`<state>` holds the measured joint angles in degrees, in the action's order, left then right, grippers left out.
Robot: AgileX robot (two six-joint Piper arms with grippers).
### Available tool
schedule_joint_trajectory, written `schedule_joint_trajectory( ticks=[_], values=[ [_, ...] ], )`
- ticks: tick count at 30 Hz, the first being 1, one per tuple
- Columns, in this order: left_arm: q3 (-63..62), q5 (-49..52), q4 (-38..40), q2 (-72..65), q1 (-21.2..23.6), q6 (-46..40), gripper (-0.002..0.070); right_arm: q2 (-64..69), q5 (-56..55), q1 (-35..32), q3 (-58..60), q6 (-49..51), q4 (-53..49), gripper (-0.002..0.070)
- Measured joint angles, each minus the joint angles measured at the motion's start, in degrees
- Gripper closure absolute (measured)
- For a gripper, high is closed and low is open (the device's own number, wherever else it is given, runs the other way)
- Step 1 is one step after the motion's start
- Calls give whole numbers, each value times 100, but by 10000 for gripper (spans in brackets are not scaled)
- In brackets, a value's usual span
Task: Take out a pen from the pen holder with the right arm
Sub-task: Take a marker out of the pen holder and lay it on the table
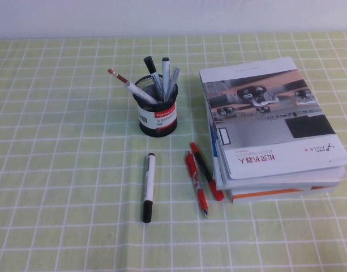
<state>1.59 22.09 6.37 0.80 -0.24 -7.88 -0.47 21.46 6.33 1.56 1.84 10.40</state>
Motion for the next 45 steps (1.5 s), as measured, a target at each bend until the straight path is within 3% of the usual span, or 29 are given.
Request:
schedule_joint_trajectory(
  ticks=[6, 15, 22, 29, 37, 45],
  values=[
    [0, 0, 0, 0, 0, 0, 680, 0, -237, 0, 0, 0, 684, 689],
    [0, 0, 0, 0, 0, 0, 680, 0, -1343, 0, 0, 0, 2600, 688],
    [0, 0, 0, 0, 0, 0, 680, 0, -1405, 0, 0, 0, 2832, 689],
    [0, 0, 0, 0, 0, 0, 680, 234, -407, 0, -484, 0, 2838, 689],
    [0, 0, 0, 0, 0, 0, 680, 2111, 1252, 0, -2213, -184, 2069, 689],
    [0, 0, 0, 0, 0, 0, 680, 3805, 1724, 0, -3377, -1089, 1924, 689]
  ],
)
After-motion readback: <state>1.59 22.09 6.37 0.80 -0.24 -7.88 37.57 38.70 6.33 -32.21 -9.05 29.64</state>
